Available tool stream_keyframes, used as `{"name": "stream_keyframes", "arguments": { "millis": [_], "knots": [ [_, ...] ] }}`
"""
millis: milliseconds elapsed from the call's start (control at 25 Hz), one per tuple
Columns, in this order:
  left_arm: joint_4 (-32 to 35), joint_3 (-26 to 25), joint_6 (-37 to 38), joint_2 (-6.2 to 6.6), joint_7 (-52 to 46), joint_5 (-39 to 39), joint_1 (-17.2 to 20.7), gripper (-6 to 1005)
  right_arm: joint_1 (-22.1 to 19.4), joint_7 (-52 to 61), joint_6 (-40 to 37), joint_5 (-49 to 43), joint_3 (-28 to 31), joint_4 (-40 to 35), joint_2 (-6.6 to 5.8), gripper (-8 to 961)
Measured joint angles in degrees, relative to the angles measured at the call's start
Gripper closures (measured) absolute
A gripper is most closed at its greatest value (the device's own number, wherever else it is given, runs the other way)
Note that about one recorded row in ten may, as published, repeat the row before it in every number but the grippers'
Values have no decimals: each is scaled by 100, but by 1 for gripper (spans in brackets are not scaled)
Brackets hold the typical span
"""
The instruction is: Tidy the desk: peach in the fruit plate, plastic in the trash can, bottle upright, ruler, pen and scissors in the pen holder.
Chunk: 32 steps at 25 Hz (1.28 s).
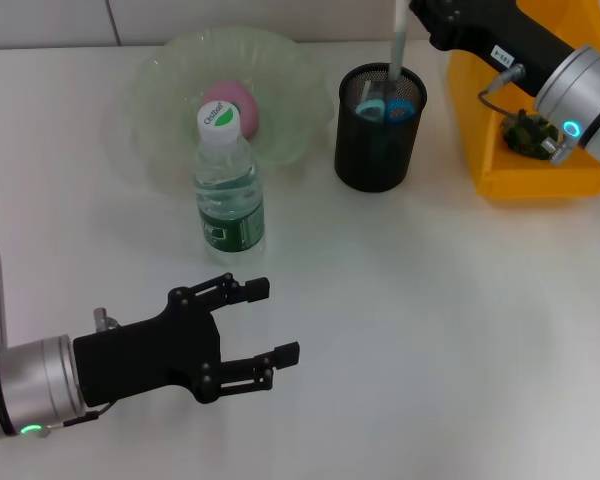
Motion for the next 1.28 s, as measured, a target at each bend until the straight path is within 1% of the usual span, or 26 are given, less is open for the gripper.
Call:
{"name": "stream_keyframes", "arguments": {
  "millis": [40,240,440,520,560,600,720,800,840,880,920,1000,1040,1080,1160,1200,1240,1280],
  "knots": [
    [0,0,0,3,0,-6,-3,170,-15,1,-15,2,1,-3,0,751],
    [0,0,0,6,0,-25,-17,170,-123,31,-110,8,7,-12,-2,633],
    [0,-1,32,7,0,-35,1,170,-425,236,-649,18,79,-110,-49,515],
    [0,0,56,11,0,-39,25,170,-687,594,-951,4,49,-380,-62,457],
    [0,-1,63,13,-1,-40,32,170,-981,1052,-1222,-93,-39,-771,-72,422],
    [0,-1,63,13,-1,-40,32,170,-981,1052,-1222,-93,-39,-771,-72,388],
    [0,-3,80,17,-5,-41,44,170,-1471,1587,-1804,-587,-304,-1528,-92,284],
    [0,-3,80,17,-5,-41,44,170,-1741,1715,-2236,-1045,-414,-1960,-97,278],
    [41,-10,191,43,-52,-43,91,170,-1884,1748,-2525,-1391,-438,-2178,-98,274],
    [41,-10,191,43,-52,-43,91,170,-2003,1749,-2785,-1705,-439,-2339,-98,271],
    [64,-10,381,110,-58,-42,121,170,-2069,1747,-2980,-1969,-437,-2424,-106,268],
    [64,-10,381,110,-58,-42,121,170,-2172,1640,-3481,-2706,-454,-2525,-123,130],
    [64,-10,381,110,-58,-42,121,170,-2180,1522,-3650,-3075,-458,-2514,-123,130],
    [72,-9,530,194,-60,-42,153,170,-2181,1438,-3751,-3329,-465,-2493,-117,130],
    [72,-9,530,194,-60,-42,153,170,-2172,1177,-3844,-3845,-481,-2339,-83,130],
    [142,-10,909,460,-63,-38,292,170,-2168,1094,-3842,-3941,-491,-2263,-77,130],
    [142,-10,909,460,-63,-38,292,170,-2156,967,-3833,-3986,-511,-2092,-69,130],
    [210,-9,998,530,-71,-26,381,170,-2147,863,-3827,-4001,-522,-1953,-65,129]
  ]
}}
